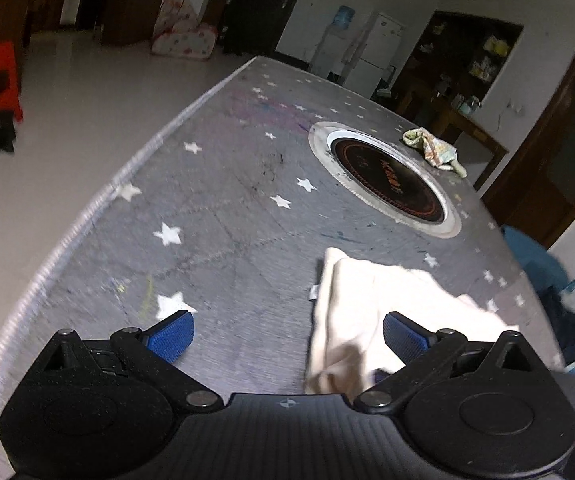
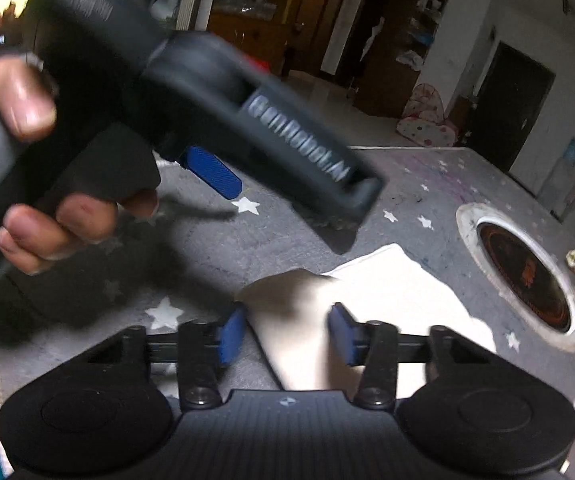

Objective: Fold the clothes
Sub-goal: 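Grasp the folded cream sweatshirt edge with the left gripper while the right gripper grasps it too, then lift the folded sweatshirt with both grippers and carry it along the table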

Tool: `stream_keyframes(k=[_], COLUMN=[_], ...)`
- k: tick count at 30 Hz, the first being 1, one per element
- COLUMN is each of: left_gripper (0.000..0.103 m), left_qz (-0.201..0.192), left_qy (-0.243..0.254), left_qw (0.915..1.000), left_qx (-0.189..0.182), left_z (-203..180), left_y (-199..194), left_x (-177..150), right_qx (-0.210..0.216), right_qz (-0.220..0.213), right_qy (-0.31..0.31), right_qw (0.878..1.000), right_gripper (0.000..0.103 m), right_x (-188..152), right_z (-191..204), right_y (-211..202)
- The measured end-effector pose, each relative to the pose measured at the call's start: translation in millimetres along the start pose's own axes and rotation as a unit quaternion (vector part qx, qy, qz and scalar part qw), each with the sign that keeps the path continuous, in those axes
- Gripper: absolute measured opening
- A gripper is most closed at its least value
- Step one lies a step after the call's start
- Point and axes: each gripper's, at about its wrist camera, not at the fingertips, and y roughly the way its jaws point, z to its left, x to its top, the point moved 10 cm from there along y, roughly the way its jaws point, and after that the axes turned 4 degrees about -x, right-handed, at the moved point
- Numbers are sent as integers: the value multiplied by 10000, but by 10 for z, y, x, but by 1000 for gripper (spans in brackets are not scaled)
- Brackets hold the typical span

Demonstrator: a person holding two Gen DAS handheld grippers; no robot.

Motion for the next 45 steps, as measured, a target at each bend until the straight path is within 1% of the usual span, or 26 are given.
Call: stream_keyframes(k=[1,2,3,4,6,8,10,12,14,15,17,18,19,21,22,24,27,29,31,32,34,38,40,41,44,45], left_gripper=[102,102,103,103,103,103,103,103,103,102,99,93,91,76,72,51,33,27,27,27,26,26,26,26,26,26], left_qz=[17,34,51,67,44,106,242,371,486,529,541,607,674,781,818,857,814,781,758,753,729,655,619,601,550,533], left_qy=[-161,-322,-483,-644,-972,-1271,-1573,-1774,-1964,-2065,-2172,-2241,-2310,-2437,-2486,-2567,-2543,-2469,-2356,-2323,-2253,-2072,-1949,-1879,-1685,-1620], left_qw=[9998,9994,9986,9976,9946,9900,9835,9780,9731,9706,9661,9623,9582,9512,9487,9448,9455,9486,9531,9546,9579,9641,9675,9693,9742,9758], left_qx=[-66,-132,-197,-263,-368,-598,-858,-1036,-1102,-1121,-1291,-1420,-1547,-1725,-1776,-1846,-1863,-1820,-1740,-1709,-1621,-1528,-1485,-1468,-1394,-1369], left_z=[9,18,27,36,56,40,-7,-51,-76,-84,-138,-173,-208,-248,-256,-262,-246,-234,-224,-222,-223,-241,-261,-271,-312,-326], left_y=[3,6,9,12,10,40,89,144,214,246,292,328,364,431,463,509,527,535,544,548,562,550,541,539,532,529], left_x=[-3,-6,-9,-10,-2,4,-22,-48,-83,-97,-101,-113,-125,-159,-176,-206,-218,-216,-221,-229,-238,-241,-237,-235,-231,-229], right_qx=[-5,-9,46,101,233,343,427,520,588,612,660,687,715,780,802,834,827,831,714,632,453,-240,-618,-792,-1266,-1365], right_qz=[-14,-29,-57,-88,-146,-227,-312,-416,-496,-517,-560,-577,-593,-636,-648,-657,-615,-595,-597,-593,-537,-352,-243,-191,9,56], right_qy=[22,46,177,375,800,1209,1522,1765,1905,1931,1981,1978,1974,1973,1963,1935,1871,1928,2046,2121,2323,2620,2796,2879,3301,3467], right_qw=[10000,10000,9998,9992,9964,9918,9869,9821,9787,9779,9763,9761,9759,9752,9751,9753,9769,9759,9744,9734,9701,9641,9578,9542,9354,9280], right_gripper=[26,20,15,13,11,11,11,11,11,11,11,11,10,10,10,10,12,18,32,33,42,48,55,56,58,61], right_x=[6,12,27,36,56,71,80,90,93,88,79,81,82,86,86,79,53,30,-26,-65,-183,-538,-739,-835,-1178,-1271], right_z=[-7,-14,-45,-94,-200,-324,-419,-503,-554,-569,-597,-599,-599,-576,-572,-555,-532,-552,-627,-677,-812,-1183,-1381,-1471,-1793,-1870], right_y=[-5,-9,-30,-57,-114,-185,-254,-332,-385,-408,-453,-459,-465,-482,-475,-466,-459,-475,-527,-556,-609,-685,-735,-761,-790,-799])
